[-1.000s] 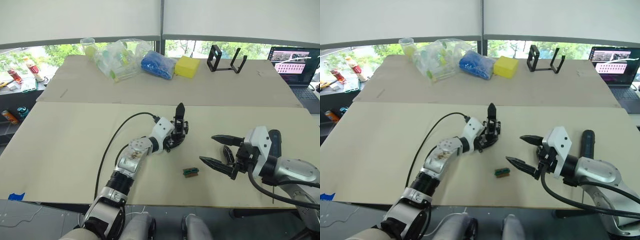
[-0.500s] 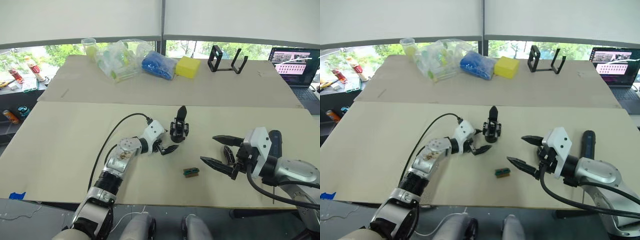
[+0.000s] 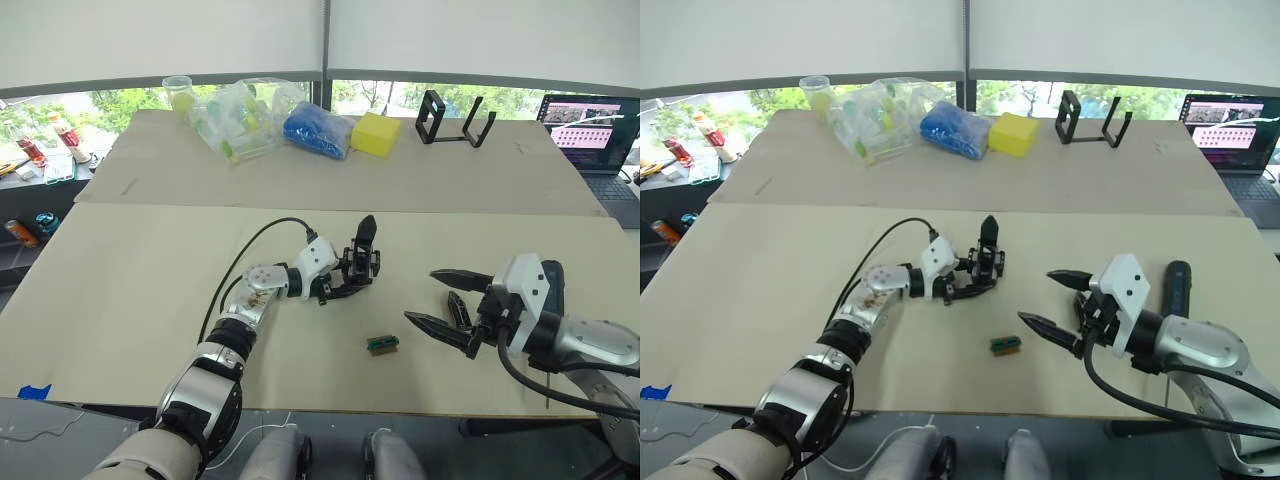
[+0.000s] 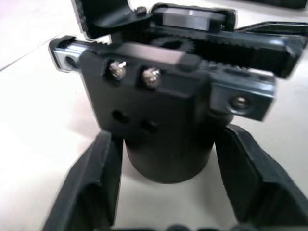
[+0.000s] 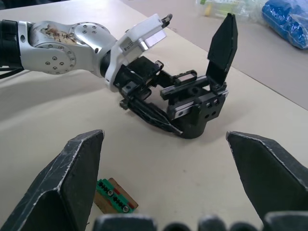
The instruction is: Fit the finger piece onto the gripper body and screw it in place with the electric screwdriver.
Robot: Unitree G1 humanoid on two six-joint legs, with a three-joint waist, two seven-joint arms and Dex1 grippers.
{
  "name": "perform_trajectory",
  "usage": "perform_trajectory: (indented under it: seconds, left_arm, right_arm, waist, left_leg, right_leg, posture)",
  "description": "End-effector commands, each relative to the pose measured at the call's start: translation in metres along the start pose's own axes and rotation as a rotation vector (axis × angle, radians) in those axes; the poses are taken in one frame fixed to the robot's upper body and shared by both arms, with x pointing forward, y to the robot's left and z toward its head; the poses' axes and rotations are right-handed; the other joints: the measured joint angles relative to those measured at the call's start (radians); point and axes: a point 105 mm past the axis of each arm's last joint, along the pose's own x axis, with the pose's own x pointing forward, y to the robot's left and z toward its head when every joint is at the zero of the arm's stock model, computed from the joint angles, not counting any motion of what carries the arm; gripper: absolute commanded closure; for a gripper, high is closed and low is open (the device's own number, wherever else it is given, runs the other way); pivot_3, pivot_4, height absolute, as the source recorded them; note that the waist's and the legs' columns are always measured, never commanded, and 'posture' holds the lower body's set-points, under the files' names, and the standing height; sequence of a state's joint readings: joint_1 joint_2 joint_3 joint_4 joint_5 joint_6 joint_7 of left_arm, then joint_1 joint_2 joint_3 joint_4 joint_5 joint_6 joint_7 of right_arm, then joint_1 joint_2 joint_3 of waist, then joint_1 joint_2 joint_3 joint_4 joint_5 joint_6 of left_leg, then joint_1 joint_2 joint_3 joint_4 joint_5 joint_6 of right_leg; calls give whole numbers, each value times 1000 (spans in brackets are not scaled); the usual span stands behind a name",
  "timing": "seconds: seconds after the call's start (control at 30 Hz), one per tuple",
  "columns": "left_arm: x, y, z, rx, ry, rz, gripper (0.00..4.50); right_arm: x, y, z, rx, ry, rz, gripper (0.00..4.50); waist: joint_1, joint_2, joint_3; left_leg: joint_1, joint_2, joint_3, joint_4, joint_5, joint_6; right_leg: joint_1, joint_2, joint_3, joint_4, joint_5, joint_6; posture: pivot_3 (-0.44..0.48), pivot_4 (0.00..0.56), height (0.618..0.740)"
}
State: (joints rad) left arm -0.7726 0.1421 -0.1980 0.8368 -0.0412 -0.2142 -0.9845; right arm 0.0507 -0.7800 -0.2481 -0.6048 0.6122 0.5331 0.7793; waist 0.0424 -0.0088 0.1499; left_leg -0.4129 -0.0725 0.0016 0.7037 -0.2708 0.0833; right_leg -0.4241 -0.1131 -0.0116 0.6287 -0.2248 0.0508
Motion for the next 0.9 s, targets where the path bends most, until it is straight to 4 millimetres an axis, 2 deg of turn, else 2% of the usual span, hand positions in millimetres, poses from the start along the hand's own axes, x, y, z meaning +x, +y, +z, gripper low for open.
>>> perform_trajectory:
  seconds: [0.03, 0.33, 0.53, 0.6, 0.7, 0.9]
  left_arm:
    - [4, -5, 19, 48, -90, -10, 2218]
    - [7, -11, 22, -23, -91, 53, 2218]
    - [6, -19, 9, 0, -10, 33, 2218]
    - [2, -17, 9, 0, -12, 34, 1202]
    - [-15, -13, 15, 36, -8, 23, 36]
    - [-65, -10, 32, 51, 28, -66, 36]
  right_arm:
    - [-5, 2, 13, -48, -35, -11, 0]
    - [-7, 2, 13, -46, -30, -20, 0]
    - [-6, 2, 14, -49, -27, -23, 0]
    - [-7, 1, 14, -54, -25, -26, 0]
    - [-13, 0, 17, -64, -7, -24, 0]
    - [-32, -12, 18, -27, 134, -21, 0]
  waist:
    - [-1, 0, 0]
    - [0, 0, 0]
    - [-1, 0, 0]
    - [-1, 0, 0]
    - [-4, 0, 0]
    - [-7, 1, 0]
  left_leg:
    - [0, 0, 0, 0, 0, 0]
    - [0, 0, 0, 0, 0, 0]
    - [0, 0, 0, 0, 0, 0]
    - [0, 0, 0, 0, 0, 0]
    - [0, 0, 0, 0, 0, 0]
    - [1, 1, 0, 0, 0, 0]
  right_leg:
    - [0, 0, 0, 0, 0, 0]
    - [0, 0, 0, 0, 0, 0]
    - [0, 0, 0, 1, 0, 0]
    - [0, 0, 0, 0, 0, 0]
    - [0, 0, 1, 0, 0, 0]
    - [0, 0, 1, 0, 0, 0]
  posture:
    - [0, 150, 740]
    - [0, 150, 740]
    - [0, 150, 740]
    - [0, 150, 740]
    - [0, 150, 740]
    - [0, 150, 740]
